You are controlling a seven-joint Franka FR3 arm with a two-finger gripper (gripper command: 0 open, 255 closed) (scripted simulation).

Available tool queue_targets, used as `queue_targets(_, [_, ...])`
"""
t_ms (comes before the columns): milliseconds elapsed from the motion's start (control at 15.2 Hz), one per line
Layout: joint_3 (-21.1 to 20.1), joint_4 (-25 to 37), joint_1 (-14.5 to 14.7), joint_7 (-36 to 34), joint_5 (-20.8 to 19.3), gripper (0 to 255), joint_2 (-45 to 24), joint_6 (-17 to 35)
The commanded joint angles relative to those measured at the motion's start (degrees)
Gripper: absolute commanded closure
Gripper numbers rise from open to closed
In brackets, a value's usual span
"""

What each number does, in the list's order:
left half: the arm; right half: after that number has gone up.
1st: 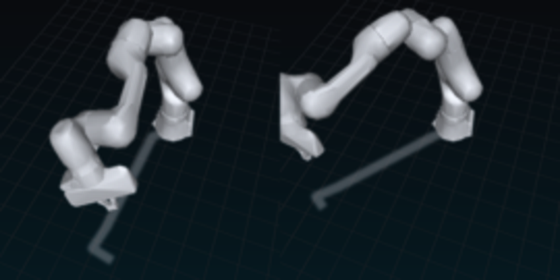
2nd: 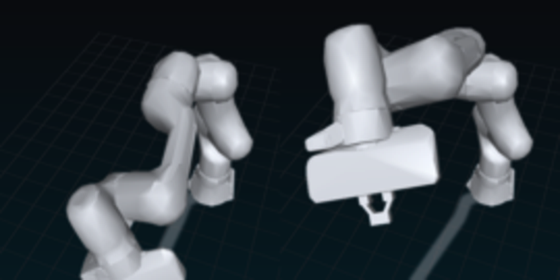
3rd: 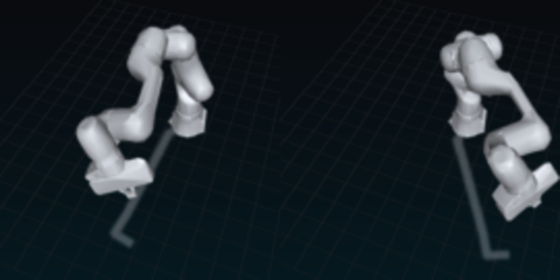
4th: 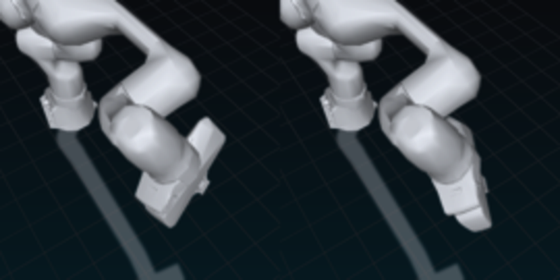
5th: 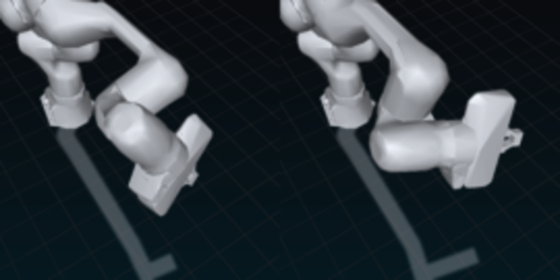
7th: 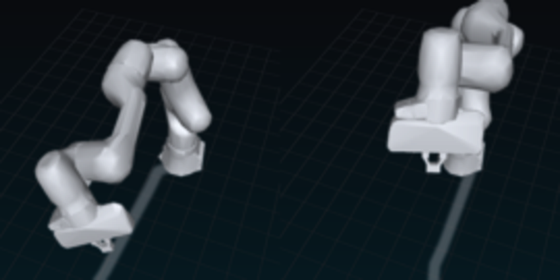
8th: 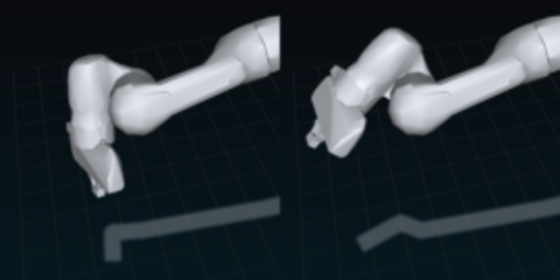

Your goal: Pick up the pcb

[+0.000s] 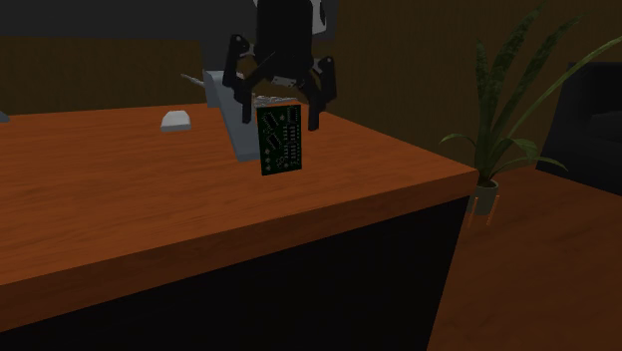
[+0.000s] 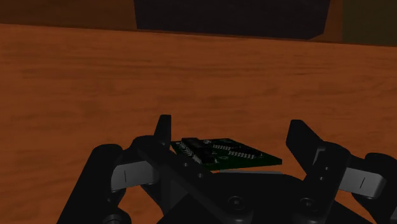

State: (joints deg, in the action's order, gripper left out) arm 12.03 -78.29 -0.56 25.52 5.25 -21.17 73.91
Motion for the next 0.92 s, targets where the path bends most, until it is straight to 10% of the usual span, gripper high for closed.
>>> queue_targets(0, [0.0, -0.7, 0.1, -0.1, 0.0, 0, 0.1, 0.6])
queue_targets(66, [0.0, -0.8, 0.1, 0.0, 0.0, 255, 0.1, 0.7])
queue_targets(858, [0.0, 1.9, 0.0, -0.1, 0.1, 255, -0.1, -1.8])
